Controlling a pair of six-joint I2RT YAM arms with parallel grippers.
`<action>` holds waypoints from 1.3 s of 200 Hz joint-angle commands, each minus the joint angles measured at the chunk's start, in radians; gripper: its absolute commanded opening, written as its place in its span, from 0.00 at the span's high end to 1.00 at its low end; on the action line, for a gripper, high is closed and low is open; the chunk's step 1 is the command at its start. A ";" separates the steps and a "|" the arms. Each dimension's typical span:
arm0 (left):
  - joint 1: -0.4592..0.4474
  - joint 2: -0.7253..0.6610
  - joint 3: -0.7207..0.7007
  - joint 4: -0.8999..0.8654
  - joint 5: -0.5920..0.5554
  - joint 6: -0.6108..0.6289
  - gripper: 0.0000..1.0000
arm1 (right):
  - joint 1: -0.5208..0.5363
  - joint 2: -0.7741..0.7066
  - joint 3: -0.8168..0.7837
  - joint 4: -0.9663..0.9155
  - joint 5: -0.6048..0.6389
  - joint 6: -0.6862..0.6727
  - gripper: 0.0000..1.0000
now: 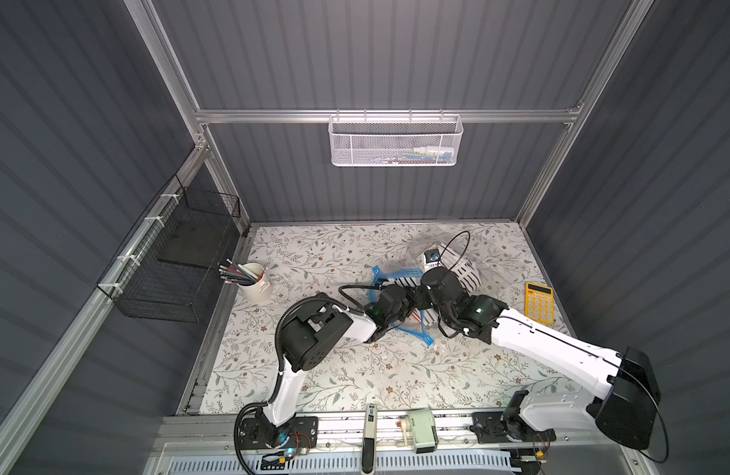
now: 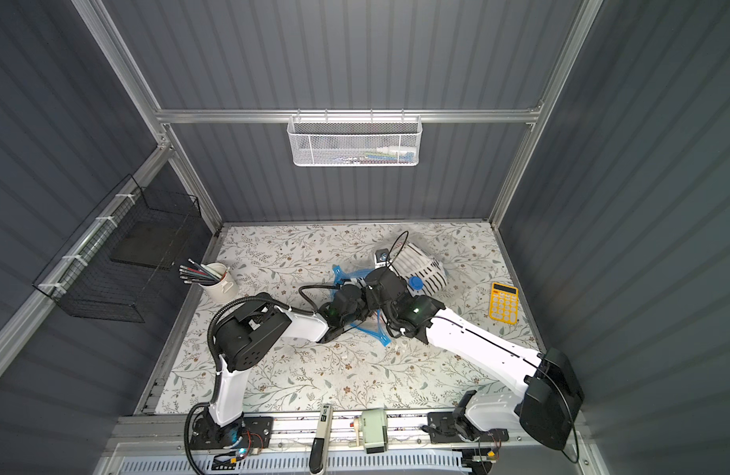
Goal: Take the tank top out of the vacuum bag
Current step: Take out the tank top from the vacuum bag.
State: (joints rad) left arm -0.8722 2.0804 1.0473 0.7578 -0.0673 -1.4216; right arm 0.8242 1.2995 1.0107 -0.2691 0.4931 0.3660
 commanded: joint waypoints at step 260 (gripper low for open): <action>-0.016 -0.005 0.136 -0.091 -0.025 0.133 1.00 | -0.050 -0.056 -0.046 0.012 -0.010 -0.006 1.00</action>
State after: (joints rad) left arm -0.8894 2.1883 1.2274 0.6682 -0.0792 -1.3537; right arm 0.7868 1.2442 0.9478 -0.2562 0.4770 0.3660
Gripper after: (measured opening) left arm 0.074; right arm 0.044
